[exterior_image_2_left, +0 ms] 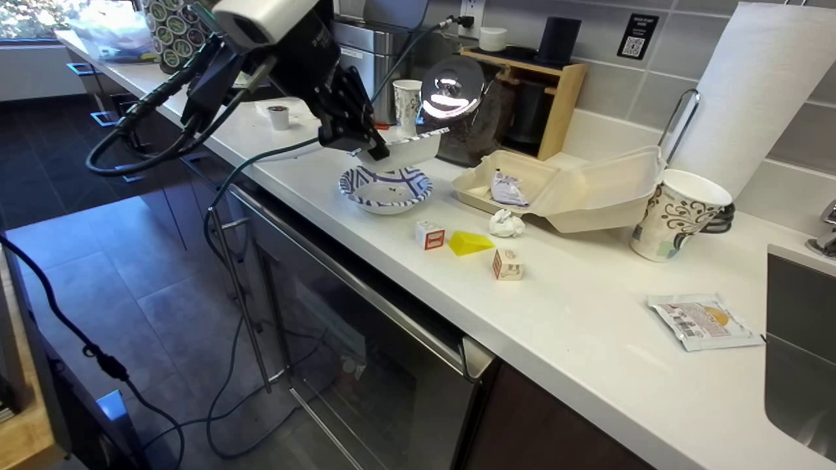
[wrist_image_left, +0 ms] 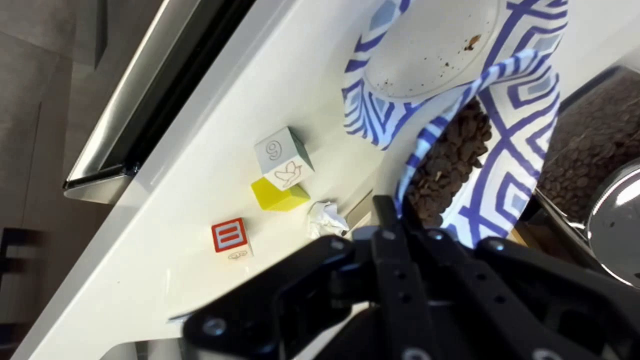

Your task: Put the purple packet in the pack, and then pour the bowl's contents into the empty one

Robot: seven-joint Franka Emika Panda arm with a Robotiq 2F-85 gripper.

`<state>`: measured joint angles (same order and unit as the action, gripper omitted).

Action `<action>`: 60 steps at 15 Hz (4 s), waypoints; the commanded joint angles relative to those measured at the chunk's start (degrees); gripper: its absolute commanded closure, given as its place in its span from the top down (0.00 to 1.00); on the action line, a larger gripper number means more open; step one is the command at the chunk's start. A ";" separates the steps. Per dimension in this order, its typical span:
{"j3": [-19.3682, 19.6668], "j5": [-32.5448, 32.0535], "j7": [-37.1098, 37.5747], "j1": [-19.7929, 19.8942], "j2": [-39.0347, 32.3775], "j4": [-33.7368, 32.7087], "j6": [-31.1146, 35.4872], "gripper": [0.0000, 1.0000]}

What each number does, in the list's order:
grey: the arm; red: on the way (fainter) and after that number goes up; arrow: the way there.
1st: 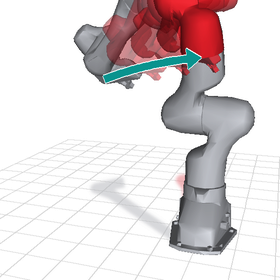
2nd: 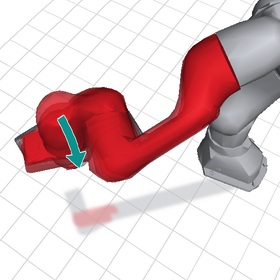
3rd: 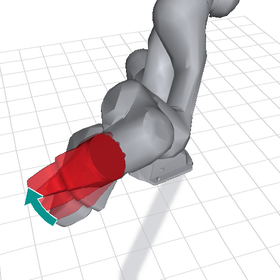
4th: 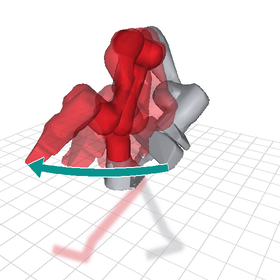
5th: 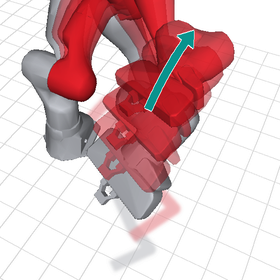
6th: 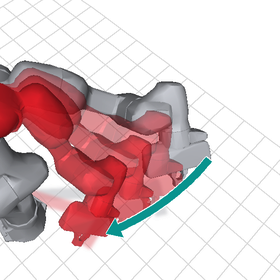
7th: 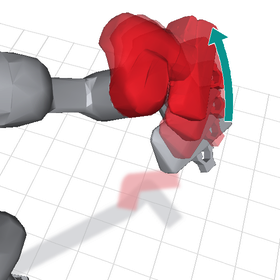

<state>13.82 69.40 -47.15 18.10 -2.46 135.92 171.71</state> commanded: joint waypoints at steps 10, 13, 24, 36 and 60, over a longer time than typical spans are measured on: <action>-0.68 -6.30 5.22 -5.66 -5.64 5.37 23.41 0.01; -0.33 -6.20 4.70 -6.49 -5.12 5.75 24.51 0.01; -0.03 -0.84 -2.15 -10.74 -4.21 4.32 30.11 0.01; -0.66 8.13 -17.22 -12.11 -4.57 -0.96 38.26 0.01; -1.78 14.69 -31.06 -11.45 -5.32 -4.28 39.52 0.03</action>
<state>12.04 84.09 -78.21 6.65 -7.78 131.64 211.23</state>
